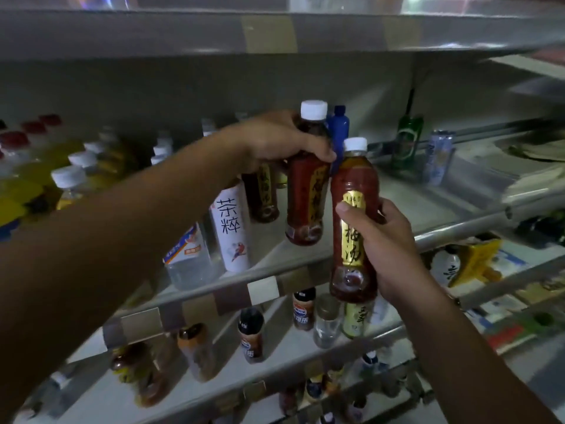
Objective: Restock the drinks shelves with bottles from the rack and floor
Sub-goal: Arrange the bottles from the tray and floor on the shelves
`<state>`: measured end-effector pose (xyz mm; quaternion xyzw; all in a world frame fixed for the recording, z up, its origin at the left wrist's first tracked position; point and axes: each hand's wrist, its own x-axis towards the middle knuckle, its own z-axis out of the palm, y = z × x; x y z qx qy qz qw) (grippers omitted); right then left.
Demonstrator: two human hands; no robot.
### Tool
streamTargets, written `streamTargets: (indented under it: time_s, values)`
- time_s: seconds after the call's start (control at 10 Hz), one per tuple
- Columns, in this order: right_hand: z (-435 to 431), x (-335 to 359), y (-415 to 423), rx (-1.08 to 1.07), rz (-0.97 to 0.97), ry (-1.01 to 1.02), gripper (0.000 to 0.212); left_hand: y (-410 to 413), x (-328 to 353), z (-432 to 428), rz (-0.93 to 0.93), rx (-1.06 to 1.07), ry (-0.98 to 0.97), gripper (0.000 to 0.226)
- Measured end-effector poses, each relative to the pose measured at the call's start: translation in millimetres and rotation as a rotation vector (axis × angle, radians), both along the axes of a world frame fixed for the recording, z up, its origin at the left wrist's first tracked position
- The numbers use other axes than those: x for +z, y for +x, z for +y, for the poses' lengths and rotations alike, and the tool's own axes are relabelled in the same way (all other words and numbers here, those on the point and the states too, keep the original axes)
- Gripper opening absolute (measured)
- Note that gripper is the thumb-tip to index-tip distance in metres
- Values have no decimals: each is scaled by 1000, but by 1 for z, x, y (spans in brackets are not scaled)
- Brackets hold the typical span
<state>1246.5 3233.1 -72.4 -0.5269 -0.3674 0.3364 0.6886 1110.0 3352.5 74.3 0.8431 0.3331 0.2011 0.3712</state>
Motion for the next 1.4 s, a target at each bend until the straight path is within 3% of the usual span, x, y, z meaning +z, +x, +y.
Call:
streamTargets:
  time_s: [0.1, 0.3, 0.4, 0.5, 0.6, 0.7, 0.9, 1.0, 1.2, 1.4]
  values:
    - [24, 5, -1, 27, -29, 54, 38, 0, 15, 20, 183, 30, 9, 40]
    - [64, 6, -6, 101, -111, 105, 50, 0, 19, 53, 415, 84, 53, 46]
    - [79, 0, -9, 151, -80, 134, 49, 0, 17, 69, 444, 108, 52, 40]
    - [89, -5, -14, 195, -60, 149, 51, -2, 13, 78, 369, 128, 54, 19]
    - [96, -10, -20, 243, -67, 142, 60, -5, 11, 84, 377, 150, 74, 24]
    - [102, -13, -23, 272, -65, 140, 67, -6, 14, 89, 481, 175, 129, 50]
    - [110, -24, -28, 281, -40, 116, 66, -10, 13, 91, 454, 160, 163, 38]
    - [108, -27, -31, 284, -106, 98, 59, -9, 11, 90, 477, 157, 184, 34]
    - [100, -39, -36, 196, -332, -4, 73, -10, 16, 90, 402, 191, 167, 30]
    - [100, -42, -37, 250, -316, -4, 69, -8, 14, 88, 381, 178, 172, 32]
